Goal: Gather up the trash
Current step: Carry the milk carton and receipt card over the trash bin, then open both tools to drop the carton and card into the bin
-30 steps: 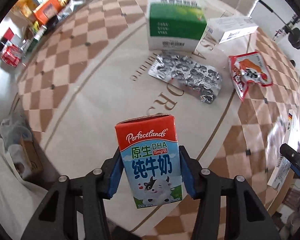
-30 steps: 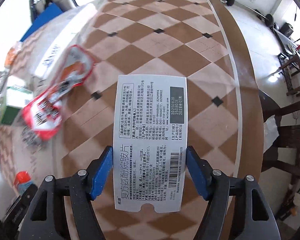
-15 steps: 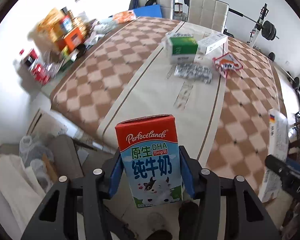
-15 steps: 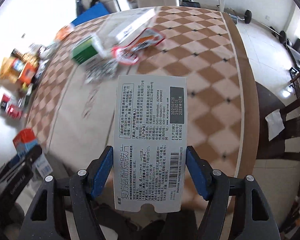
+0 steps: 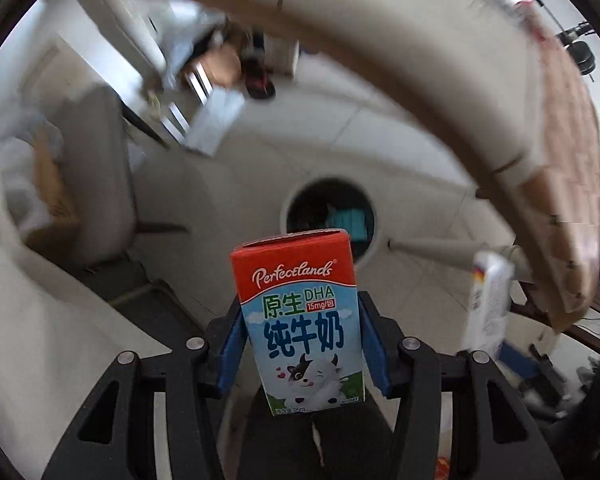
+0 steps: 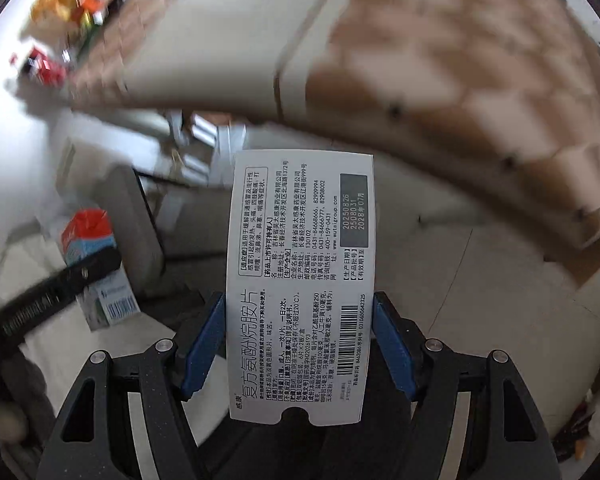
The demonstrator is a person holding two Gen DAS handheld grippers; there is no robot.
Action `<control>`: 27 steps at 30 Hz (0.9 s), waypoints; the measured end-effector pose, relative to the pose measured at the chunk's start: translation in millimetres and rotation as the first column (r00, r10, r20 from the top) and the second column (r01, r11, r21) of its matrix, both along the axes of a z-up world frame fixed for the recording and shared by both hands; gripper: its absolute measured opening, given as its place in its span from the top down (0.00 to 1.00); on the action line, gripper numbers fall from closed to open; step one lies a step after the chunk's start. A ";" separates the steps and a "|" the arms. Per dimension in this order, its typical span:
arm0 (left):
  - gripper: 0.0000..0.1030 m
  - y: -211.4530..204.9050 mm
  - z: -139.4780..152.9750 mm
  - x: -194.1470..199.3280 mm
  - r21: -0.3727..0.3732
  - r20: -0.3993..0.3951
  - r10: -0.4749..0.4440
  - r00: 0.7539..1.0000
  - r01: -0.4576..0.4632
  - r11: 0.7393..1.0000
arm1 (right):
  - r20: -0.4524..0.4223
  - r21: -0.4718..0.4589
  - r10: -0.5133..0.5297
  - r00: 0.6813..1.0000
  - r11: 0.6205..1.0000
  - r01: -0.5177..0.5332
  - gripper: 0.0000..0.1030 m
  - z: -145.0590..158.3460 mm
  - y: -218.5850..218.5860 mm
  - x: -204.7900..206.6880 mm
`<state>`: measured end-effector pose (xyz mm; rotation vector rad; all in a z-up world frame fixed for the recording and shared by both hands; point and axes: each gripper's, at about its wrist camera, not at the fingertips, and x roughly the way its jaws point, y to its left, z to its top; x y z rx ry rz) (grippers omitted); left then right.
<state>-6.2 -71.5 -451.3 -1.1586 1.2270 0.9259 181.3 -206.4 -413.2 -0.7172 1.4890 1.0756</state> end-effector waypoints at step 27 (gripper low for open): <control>0.15 57.3 -301.2 90.7 -0.221 0.029 -0.152 0.988 0.154 0.963 | -0.051 -0.234 0.043 0.998 0.971 -0.054 0.28 -397.3 72.0 48.6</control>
